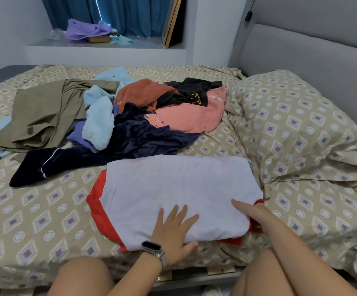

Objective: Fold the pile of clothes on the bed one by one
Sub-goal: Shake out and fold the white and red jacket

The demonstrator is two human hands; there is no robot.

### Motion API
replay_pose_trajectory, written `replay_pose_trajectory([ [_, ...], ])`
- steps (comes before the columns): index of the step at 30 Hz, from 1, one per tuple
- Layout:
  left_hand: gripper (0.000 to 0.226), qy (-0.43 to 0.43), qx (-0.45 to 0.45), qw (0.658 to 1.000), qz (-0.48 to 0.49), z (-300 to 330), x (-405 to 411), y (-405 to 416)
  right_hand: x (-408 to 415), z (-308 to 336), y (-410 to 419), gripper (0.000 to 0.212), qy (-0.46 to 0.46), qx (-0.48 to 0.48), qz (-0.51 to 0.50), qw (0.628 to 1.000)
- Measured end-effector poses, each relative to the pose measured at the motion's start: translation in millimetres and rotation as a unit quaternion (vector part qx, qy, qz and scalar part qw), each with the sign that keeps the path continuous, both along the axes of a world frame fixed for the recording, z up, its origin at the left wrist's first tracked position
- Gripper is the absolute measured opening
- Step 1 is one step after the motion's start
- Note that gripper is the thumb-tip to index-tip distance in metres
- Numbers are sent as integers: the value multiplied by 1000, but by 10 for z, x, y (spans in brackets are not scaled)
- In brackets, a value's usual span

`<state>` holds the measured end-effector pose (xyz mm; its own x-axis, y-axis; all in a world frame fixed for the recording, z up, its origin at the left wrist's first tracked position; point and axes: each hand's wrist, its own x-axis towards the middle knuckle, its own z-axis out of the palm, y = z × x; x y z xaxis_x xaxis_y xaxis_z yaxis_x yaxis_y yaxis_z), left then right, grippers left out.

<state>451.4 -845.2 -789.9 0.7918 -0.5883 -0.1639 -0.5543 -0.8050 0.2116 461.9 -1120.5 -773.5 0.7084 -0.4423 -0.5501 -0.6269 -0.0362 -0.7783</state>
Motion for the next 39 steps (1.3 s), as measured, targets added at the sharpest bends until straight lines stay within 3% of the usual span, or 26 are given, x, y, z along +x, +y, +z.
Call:
replay_pose_trajectory([
  [6,73,58,40,997,-10,-51,126,-105,148,-34,140,80,-36,75,-20,996],
  [10,79,119,29,992,-21,-52,203,-96,281,43,301,45,-62,231,-29,971],
  [12,81,138,18,990,-21,-57,226,-94,331,84,336,38,-56,260,-12,964],
  [17,60,160,-89,982,42,-3,288,-88,411,110,366,45,-48,245,24,968],
  [19,73,164,-175,968,81,82,335,-57,447,153,407,49,-76,214,22,974],
  [21,65,170,-294,931,137,161,380,25,472,243,500,47,-120,189,8,975],
  [23,26,173,-384,887,190,232,419,129,468,360,646,48,-147,182,-7,972],
  [25,10,173,-443,846,240,273,451,245,464,435,792,50,-157,174,-5,972],
  [28,12,222,-522,764,307,343,468,424,460,577,1072,38,-184,131,29,974],
  [33,24,312,-622,607,384,480,495,706,505,790,1691,55,-246,50,118,961],
  [37,35,313,-675,504,440,535,546,997,542,764,2196,76,-267,41,236,934],
  [39,46,288,-690,473,466,537,570,1190,555,689,2459,72,-249,40,303,919],
])
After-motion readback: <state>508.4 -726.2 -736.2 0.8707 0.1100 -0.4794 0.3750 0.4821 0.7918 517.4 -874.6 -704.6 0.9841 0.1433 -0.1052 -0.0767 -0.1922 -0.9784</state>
